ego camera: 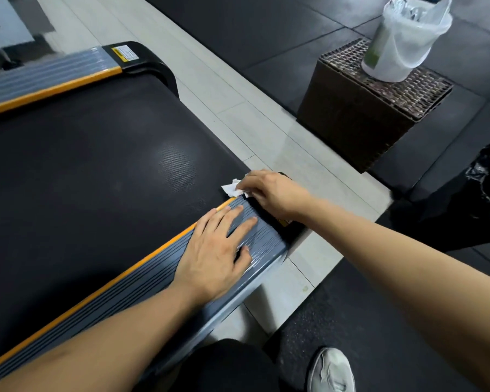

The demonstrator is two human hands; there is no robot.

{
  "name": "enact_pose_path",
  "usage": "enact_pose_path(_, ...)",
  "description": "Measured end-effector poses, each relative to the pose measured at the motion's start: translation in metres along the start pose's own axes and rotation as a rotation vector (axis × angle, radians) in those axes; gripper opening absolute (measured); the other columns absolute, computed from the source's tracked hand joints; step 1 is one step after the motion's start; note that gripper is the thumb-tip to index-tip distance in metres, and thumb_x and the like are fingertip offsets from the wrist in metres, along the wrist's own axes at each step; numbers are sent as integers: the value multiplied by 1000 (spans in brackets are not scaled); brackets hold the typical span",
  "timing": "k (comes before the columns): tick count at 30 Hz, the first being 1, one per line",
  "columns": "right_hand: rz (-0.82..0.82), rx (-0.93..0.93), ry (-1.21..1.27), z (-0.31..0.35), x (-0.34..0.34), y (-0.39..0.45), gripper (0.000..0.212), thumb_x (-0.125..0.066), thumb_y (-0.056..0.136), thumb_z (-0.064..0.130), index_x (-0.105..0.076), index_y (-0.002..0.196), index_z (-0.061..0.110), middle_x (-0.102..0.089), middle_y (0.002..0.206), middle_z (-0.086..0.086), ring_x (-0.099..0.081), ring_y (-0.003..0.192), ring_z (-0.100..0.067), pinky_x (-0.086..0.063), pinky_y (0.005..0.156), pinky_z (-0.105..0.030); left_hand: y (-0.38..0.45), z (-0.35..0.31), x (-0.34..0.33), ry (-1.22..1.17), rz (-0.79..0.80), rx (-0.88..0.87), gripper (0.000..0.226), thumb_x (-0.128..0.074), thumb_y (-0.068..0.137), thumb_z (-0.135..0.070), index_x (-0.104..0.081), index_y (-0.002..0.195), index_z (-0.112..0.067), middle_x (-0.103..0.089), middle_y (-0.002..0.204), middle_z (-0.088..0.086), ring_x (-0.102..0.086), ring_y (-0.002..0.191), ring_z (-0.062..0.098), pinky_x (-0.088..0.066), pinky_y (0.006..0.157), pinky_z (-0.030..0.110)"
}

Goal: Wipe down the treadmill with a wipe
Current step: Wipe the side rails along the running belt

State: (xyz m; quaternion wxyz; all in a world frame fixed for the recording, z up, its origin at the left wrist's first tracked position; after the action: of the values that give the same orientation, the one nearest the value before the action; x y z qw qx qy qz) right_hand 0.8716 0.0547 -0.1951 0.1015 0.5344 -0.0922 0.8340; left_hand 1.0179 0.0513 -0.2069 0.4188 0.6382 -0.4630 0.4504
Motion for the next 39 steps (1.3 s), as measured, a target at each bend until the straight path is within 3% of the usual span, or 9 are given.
enact_pose_path(3,-91,-88,-11,-33,10,-2,23,-52,98,8,-69,114,9,-67,115,-9,-60,107,-28,-36,85,-23,1,1,0,-13,3,0,51,-45,97,-36,-52,145,-25,-47,152,4,-40,141,25,-26,122,45)
enact_pose_path(7,-190,-278,7,-79,14,-10,24,-48,100,11,-67,114,11,-66,113,-10,-59,107,-32,-45,92,-39,3,2,-2,-29,-1,8,52,-46,95,-36,-54,144,-24,-48,150,5,-41,140,25,-29,120,46)
enact_pose_path(14,-39,143,77,-3,-4,-22,38,-56,90,0,-69,125,7,-66,131,-9,-53,125,-18,-31,108,-16,4,-1,-1,-10,-42,3,51,-49,91,-32,-60,140,-21,-52,146,7,-48,135,27,-27,122,41)
enact_pose_path(20,-202,-168,110,-60,13,-24,49,-47,93,-3,-65,134,17,-52,150,-8,-47,139,-26,-32,113,-25,5,-2,-3,0,-50,5,52,-54,89,-28,-61,140,-19,-54,146,7,-50,132,30,-33,117,43)
enact_pose_path(23,-190,-77,129,-37,3,-39,52,-44,89,3,-60,139,11,-51,150,-15,-43,143,-27,-19,116,-18,6,-1,-4,6,-38,5,52,-53,89,-29,-61,140,-19,-53,146,8,-51,132,31,-33,117,44)
enact_pose_path(27,-154,58,152,-15,-13,-63,51,-40,92,21,-63,136,12,-56,146,-12,-46,139,-21,-22,120,-18,6,0,-6,23,-27,15,53,-51,91,-31,-58,142,-21,-51,149,7,-49,136,30,-30,120,43)
enact_pose_path(31,-352,-312,193,-74,10,-63,48,-42,93,11,-65,134,19,-58,145,-4,-50,137,-21,-35,116,-31,5,4,-8,0,-29,32,52,-49,92,-32,-59,142,-21,-52,149,6,-48,137,30,-31,119,45)
enact_pose_path(36,-287,27,157,-5,-19,-83,44,-44,93,24,-70,126,10,-65,133,-11,-58,126,-26,-38,111,-30,5,2,-7,-37,-28,37,52,-49,90,-32,-61,140,-20,-52,148,2,-48,136,26,-29,120,40)
enact_pose_path(39,-395,-104,153,-40,-9,-85,45,-48,91,17,-67,131,14,-63,139,-5,-55,132,-24,-40,112,-36,12,-1,0,-70,-64,112,47,-49,86,-32,-64,129,-23,-55,138,-2,-50,127,23,-28,113,31)
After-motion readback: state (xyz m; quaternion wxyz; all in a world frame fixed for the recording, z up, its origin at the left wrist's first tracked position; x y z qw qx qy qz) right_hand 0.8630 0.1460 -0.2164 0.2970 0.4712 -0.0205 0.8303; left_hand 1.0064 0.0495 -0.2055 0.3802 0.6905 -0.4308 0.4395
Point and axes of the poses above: each hand's wrist, its own y-axis towards the middle knuckle, its own x-axis out of the back of the hand, z = x × y, the point moved 9 cm from there along y, towards the middle knuckle
